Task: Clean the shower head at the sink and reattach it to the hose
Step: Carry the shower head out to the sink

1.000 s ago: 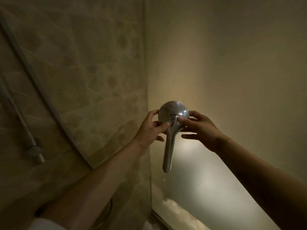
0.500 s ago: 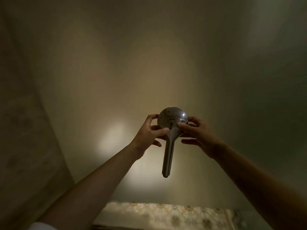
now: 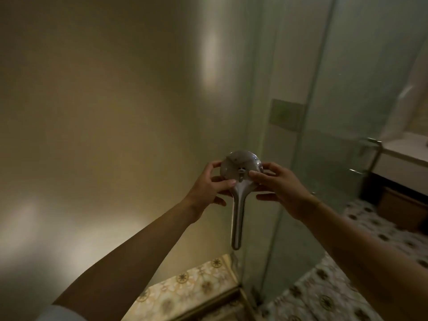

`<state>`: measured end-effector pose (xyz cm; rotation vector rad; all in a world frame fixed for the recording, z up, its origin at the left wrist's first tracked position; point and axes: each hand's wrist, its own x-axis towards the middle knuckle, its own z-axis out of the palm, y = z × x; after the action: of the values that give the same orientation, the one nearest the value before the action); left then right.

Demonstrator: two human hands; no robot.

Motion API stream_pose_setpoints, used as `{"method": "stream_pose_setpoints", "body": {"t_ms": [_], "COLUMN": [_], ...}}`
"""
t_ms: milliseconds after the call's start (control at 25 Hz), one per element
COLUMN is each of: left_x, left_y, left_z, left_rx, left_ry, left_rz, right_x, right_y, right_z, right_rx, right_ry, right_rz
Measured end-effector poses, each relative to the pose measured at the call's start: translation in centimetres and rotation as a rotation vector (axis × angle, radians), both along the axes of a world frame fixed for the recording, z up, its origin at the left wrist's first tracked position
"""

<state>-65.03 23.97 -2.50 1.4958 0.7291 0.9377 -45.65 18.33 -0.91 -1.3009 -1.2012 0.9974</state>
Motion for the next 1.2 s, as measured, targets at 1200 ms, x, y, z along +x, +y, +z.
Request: {"method": "stream_pose_setpoints", "body": {"t_ms": [1200], "left_x": [56.7], "left_y": [1.6], "left_z": [-3.7], "left_rx": [-0.043], "left_ry": [0.076], "left_rz": [-0.925], "right_x": [43.3], "right_y": [-11.6], "right_z": [-3.9], "right_rx": [0.002], "right_ry": [0.137], "right_rz": [-0.974]}}
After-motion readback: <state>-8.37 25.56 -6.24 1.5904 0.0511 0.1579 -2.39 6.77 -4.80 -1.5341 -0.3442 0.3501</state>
